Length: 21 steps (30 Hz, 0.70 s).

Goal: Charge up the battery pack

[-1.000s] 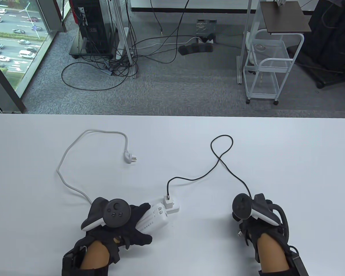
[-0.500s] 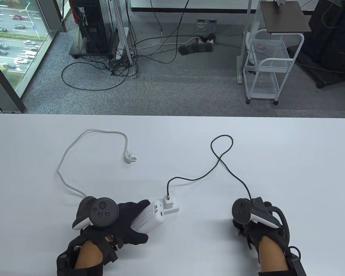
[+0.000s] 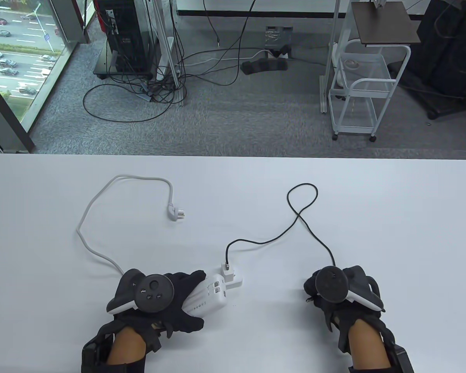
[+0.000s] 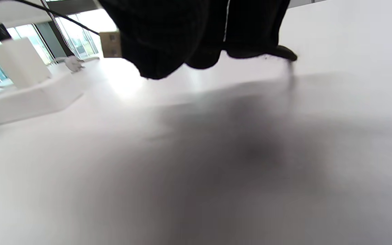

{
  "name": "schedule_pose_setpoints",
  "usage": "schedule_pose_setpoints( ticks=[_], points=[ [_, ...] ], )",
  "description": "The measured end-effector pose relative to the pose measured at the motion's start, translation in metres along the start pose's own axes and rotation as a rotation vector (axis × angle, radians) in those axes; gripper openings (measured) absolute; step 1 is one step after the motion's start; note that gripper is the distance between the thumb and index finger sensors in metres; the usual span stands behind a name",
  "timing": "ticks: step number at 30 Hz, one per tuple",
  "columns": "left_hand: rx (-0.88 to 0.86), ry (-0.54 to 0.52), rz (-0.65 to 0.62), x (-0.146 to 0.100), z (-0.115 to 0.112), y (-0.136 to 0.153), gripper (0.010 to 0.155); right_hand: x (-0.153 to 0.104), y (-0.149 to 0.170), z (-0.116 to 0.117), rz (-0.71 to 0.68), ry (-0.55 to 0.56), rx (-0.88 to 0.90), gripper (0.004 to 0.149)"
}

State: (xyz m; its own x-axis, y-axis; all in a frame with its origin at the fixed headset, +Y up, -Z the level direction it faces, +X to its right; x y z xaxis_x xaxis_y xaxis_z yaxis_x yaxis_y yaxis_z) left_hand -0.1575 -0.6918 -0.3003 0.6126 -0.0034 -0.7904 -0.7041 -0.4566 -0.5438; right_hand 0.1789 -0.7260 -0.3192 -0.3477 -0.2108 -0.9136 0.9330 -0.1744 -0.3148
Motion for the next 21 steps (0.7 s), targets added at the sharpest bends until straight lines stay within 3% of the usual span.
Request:
schedule_pose_setpoints(
  ticks=[9,13,21],
  points=[
    [0.113,0.002,-0.012,0.006,-0.003,-0.012,0.102,0.013,-0.037,-0.031,-0.073,0.048,0.062,0.048],
    [0.199,-0.015,-0.009,0.008,-0.003,-0.02,0.102,0.017,-0.05,-0.028,-0.117,0.107,0.165,0.047],
    [0.346,-0.024,-0.019,0.01,-0.008,-0.036,0.102,0.012,-0.068,-0.02,-0.159,0.084,0.304,0.043]
  ],
)
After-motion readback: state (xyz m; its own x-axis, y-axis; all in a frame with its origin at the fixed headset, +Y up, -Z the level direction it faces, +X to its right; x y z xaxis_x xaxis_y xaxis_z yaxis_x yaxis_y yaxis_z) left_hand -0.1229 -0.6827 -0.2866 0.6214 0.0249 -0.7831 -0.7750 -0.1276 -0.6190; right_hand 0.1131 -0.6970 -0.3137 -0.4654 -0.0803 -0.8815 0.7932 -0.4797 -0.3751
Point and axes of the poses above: the tracker on the back of each hand, its own y axis roughly to the little-finger side, its own x axis roughly from the wrist to the fingertips, z = x × y, the point moved 5 cm from there along x, roughly from the wrist to the fingertips, and after that the axes turned 6 degrees about -x, right-handed, at the moved point
